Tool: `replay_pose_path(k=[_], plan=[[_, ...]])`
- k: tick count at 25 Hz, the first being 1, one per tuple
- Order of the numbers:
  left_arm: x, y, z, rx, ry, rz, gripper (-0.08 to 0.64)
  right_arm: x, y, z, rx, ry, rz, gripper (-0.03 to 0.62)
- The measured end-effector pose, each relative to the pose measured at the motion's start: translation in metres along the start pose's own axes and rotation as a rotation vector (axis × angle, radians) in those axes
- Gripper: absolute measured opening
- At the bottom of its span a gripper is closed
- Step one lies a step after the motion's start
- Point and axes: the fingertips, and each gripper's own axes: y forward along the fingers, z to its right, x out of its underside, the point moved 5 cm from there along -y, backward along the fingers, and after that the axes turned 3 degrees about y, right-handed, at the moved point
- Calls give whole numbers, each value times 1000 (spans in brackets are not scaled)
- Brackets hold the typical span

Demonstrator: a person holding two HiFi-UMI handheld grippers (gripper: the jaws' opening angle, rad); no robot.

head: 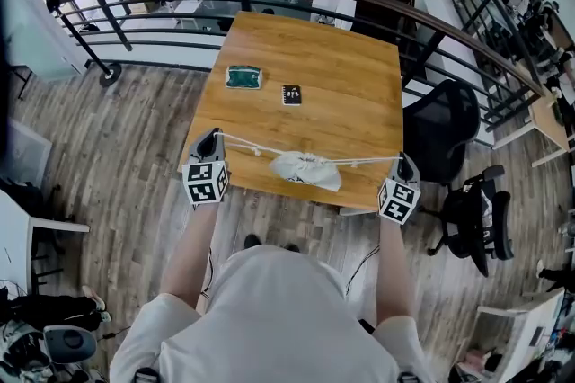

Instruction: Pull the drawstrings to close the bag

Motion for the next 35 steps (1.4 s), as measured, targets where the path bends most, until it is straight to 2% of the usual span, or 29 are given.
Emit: replay_pose_path(k=[11,22,29,35], plan=[[-19,1,27,87,-8,49,-8,-24,-11,-33,-81,14,50,8],[-36,-1,62,206,-11,99,-8,-38,-25,-61,-179,30,78,8],[-50,-11,75,301,-8,147,-8,-47,-45,-79,-276,53,113,8],[-53,-12,79,332,-8,156,-8,-53,-51,-78,-290,43,125,5]])
